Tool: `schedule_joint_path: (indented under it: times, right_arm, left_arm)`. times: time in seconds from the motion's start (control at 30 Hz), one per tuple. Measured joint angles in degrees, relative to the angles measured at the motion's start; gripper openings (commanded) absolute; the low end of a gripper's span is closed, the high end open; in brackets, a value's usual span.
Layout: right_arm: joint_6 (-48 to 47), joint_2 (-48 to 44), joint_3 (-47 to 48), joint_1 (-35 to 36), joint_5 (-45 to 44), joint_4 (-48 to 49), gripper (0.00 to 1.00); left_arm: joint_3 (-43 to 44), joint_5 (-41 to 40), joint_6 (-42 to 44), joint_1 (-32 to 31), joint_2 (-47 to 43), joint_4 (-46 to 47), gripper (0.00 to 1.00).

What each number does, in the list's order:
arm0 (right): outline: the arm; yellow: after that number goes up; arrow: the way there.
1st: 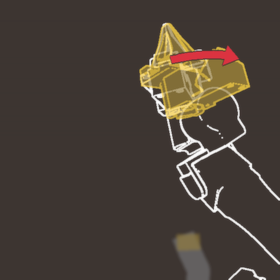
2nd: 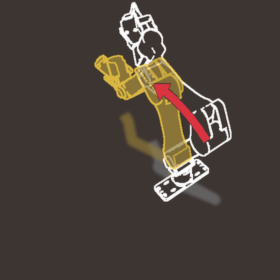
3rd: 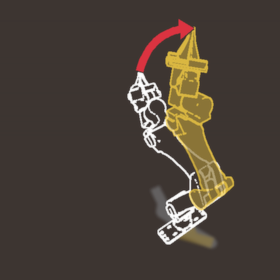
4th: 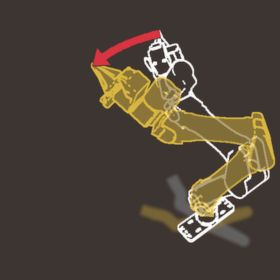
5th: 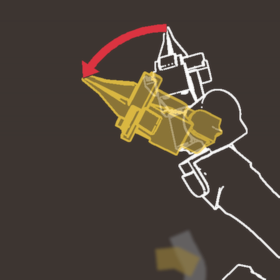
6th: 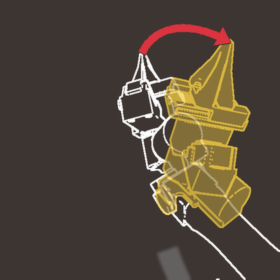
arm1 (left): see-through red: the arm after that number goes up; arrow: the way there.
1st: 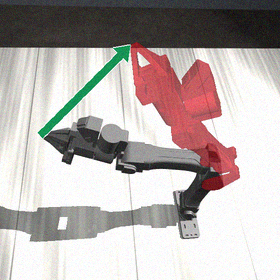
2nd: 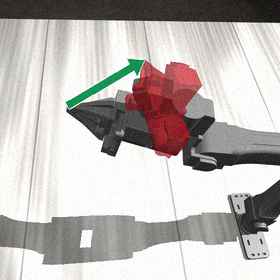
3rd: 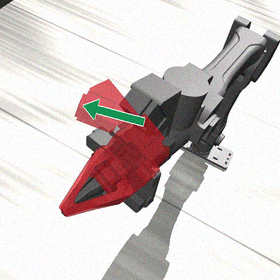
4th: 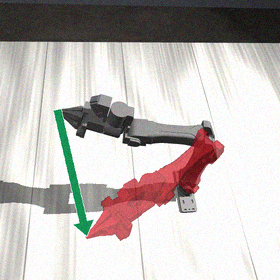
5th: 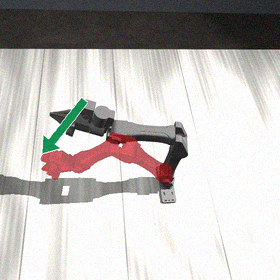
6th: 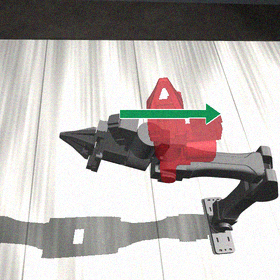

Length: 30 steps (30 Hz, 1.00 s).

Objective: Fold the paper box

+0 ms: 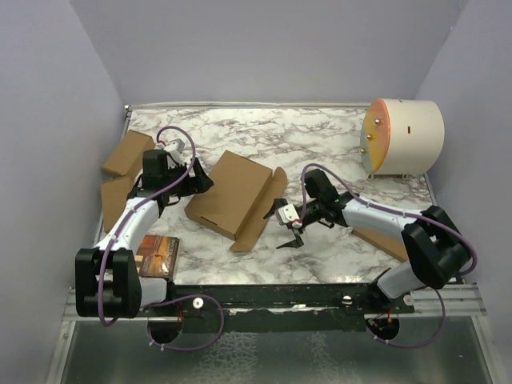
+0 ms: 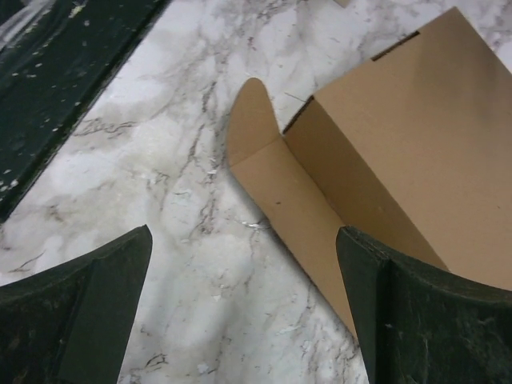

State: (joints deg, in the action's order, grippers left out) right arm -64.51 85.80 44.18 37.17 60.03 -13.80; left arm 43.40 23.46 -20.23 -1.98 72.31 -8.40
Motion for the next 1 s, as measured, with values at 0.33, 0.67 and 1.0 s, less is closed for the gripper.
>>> schedule_joint_path:
  times: [0.33, 0.67, 1.0]
  right_arm:
    - [9.29, 0.35, -3.23, -0.04, -2.93, 13.07, 0.99]
    - [19.67, 0.79, -5.22, 0.42, -4.94, 22.91, 0.99]
    - [22.32, 4.81, -9.31, 15.19, -17.75, 32.74, 0.74]
  left_arm:
    - [-0.07, -0.63, 0.02, 0.00, -1.09, 0.26, 0.83]
    - [-0.15, 0.24, 0.20, 0.09, -0.72, 1.53, 0.91]
    - [-0.13, 1.99, -2.12, 2.40, 6.23, 2.38, 0.84]
